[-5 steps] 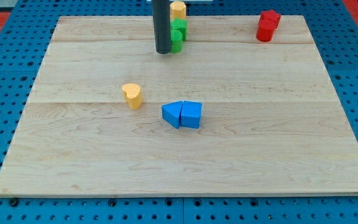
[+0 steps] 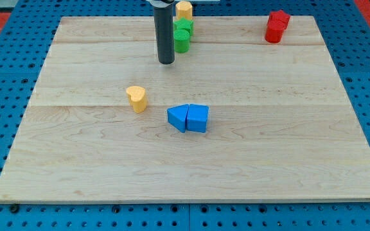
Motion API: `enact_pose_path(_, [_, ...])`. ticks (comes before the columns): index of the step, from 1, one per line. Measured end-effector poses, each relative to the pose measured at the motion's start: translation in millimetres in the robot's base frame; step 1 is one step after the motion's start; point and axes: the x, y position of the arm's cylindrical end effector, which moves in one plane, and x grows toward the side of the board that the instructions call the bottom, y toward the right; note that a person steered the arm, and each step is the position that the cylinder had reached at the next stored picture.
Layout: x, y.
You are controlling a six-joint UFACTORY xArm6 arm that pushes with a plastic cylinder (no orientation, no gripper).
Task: Move the blue blocks to the right side of the yellow heart
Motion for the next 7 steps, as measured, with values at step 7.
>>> enact_pose_path(7, [168.4,139.0])
